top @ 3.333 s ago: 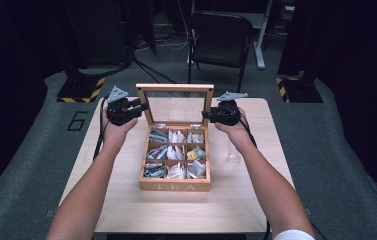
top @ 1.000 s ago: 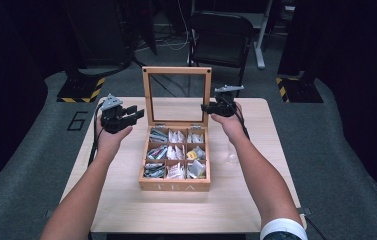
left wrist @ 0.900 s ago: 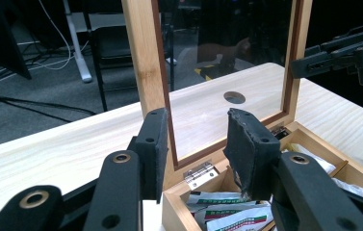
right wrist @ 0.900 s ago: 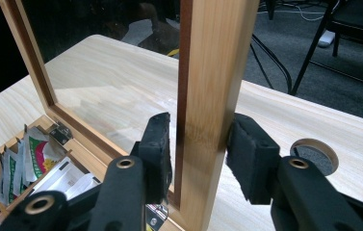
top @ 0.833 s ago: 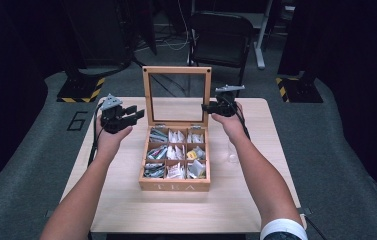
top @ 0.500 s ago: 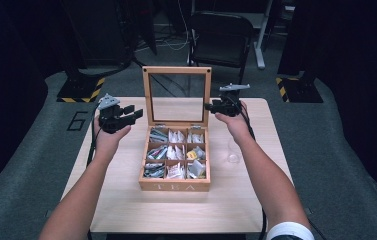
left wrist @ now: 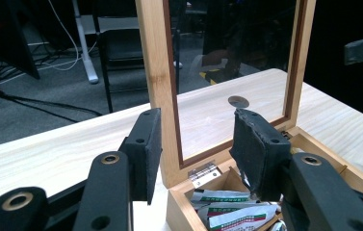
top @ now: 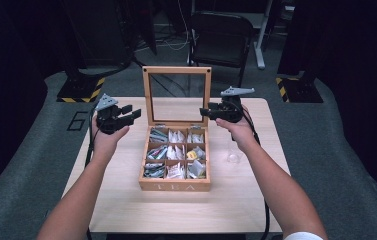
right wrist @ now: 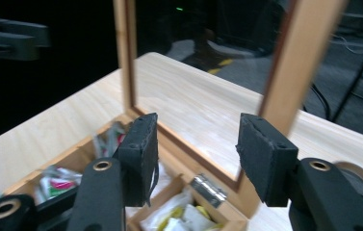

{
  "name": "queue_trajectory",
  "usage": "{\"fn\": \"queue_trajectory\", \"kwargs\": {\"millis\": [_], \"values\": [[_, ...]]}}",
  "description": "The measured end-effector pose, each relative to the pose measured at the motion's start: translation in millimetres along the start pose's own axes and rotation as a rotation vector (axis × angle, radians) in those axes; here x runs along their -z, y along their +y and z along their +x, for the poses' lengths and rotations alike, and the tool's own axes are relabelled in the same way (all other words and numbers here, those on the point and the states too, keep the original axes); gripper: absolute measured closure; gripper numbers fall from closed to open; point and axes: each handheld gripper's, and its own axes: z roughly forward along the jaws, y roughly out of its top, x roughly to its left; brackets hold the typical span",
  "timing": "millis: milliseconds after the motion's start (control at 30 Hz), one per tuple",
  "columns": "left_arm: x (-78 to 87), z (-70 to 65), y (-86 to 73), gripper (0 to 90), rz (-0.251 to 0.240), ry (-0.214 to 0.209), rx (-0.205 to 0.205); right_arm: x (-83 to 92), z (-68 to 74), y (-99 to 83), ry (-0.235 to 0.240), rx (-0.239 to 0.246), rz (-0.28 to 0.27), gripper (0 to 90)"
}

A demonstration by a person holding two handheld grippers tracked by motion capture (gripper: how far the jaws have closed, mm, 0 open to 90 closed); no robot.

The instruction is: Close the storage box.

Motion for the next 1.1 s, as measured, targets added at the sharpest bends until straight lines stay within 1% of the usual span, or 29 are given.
{"fn": "queue_trajectory", "kwargs": {"millis": [33,100,200,267,300,367,400,467,500,567,600,733,767,800,833,1000,1033,1100], "values": [[0.4,-0.4,-0.2,53.5,-0.006,0.001,0.003,1.6,1.9,-0.4,0.014,0.005,-0.001,47.5],[2.6,-0.7,-0.5,53.6,-0.009,-0.002,0.009,5.1,7.2,-1.7,0.039,-0.012,-0.004,47.3],[4.5,-0.7,-2.2,53.5,-0.011,0.000,0.008,11.7,14.7,-4.9,0.070,0.004,-0.017,48.6],[5.5,-1.1,-3.7,53.5,-0.012,0.000,0.013,15.6,19.3,-7.7,0.088,0.027,-0.019,49.1],[6.3,-0.8,-4.2,53.5,-0.010,0.001,0.009,16.9,21.2,-9.0,0.096,0.040,-0.013,49.1],[6.9,-1.2,-5.7,53.8,-0.009,0.013,0.009,19.7,26.3,-12.6,0.103,0.067,0.000,49.6],[7.0,-0.7,-6.4,53.7,-0.001,0.013,0.006,20.6,28.4,-14.4,0.107,0.079,0.003,49.7],[7.1,-1.0,-7.8,53.4,0.000,0.014,0.009,22.5,33.8,-18.5,0.115,0.101,0.013,49.9],[7.3,-1.4,-8.4,53.3,-0.004,0.015,0.016,23.0,35.8,-20.0,0.118,0.101,0.014,49.9],[8.1,-1.9,-9.0,53.0,0.002,0.012,0.020,24.4,40.6,-24.3,0.118,0.109,0.015,49.8],[8.6,-2.2,-9.0,52.5,0.008,0.014,0.016,25.0,43.0,-26.7,0.111,0.104,0.020,49.7],[10.7,-6.3,-8.4,51.6,0.005,0.008,0.016,25.2,49.6,-37.6,0.102,0.126,0.038,50.6],[11.3,-6.9,-7.9,51.5,0.009,0.004,0.007,25.5,50.9,-40.7,0.098,0.132,0.045,51.9],[11.4,-8.5,-7.9,51.5,0.006,0.004,0.008,25.2,51.6,-43.7,0.097,0.137,0.049,52.6],[11.7,-9.3,-7.7,51.5,0.005,0.002,-0.001,25.3,52.8,-46.8,0.101,0.129,0.055,53.7],[12.5,-15.3,-7.0,52.3,0.012,0.000,-0.021,27.3,56.8,-58.9,0.095,0.143,0.068,58.3],[12.6,-15.9,-7.0,52.5,0.016,-0.003,-0.025,28.2,58.6,-61.3,0.090,0.139,0.073,59.4],[12.8,-17.4,-7.0,52.9,0.023,-0.005,-0.032,29.1,60.2,-65.7,0.098,0.151,0.079,61.3]]}}
